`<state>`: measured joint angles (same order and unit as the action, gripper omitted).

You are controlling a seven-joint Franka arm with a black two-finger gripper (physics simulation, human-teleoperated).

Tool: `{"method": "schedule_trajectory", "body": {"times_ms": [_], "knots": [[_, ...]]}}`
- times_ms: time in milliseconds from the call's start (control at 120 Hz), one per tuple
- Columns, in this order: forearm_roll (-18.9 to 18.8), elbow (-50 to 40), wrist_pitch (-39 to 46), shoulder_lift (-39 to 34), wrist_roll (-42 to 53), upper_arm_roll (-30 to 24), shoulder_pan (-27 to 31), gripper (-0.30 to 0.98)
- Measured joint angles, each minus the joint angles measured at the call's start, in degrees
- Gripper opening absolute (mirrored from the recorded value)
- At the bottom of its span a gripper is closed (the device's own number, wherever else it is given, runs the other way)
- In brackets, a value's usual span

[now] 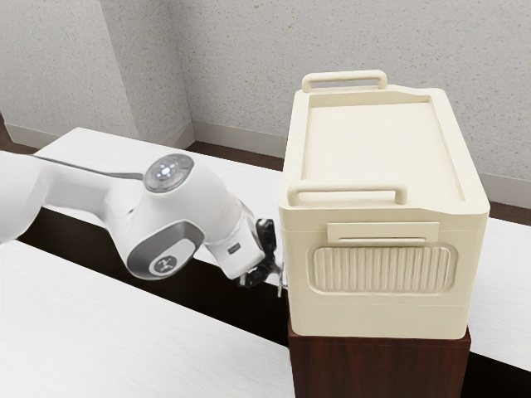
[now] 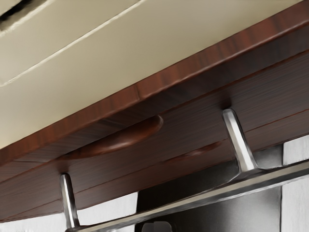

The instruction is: Push the drawer handle with one arm to close the drawer

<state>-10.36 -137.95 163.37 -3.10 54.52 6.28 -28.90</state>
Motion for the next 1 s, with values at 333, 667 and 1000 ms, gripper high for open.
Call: {"method": "schedule_trajectory", "body": {"times_ms": [333, 667, 1000], "knots": [[-0.1, 0.4, -8.9, -5.1, -1.4, 0.5, -0.4, -0.1], [-0.2, 20.9, -36.2, -5.1, -4.0, 1.8, 7.6, -0.1], [-0.3, 30.1, -51.3, -0.8, -10.0, 1.9, 18.4, 0.12]]}}
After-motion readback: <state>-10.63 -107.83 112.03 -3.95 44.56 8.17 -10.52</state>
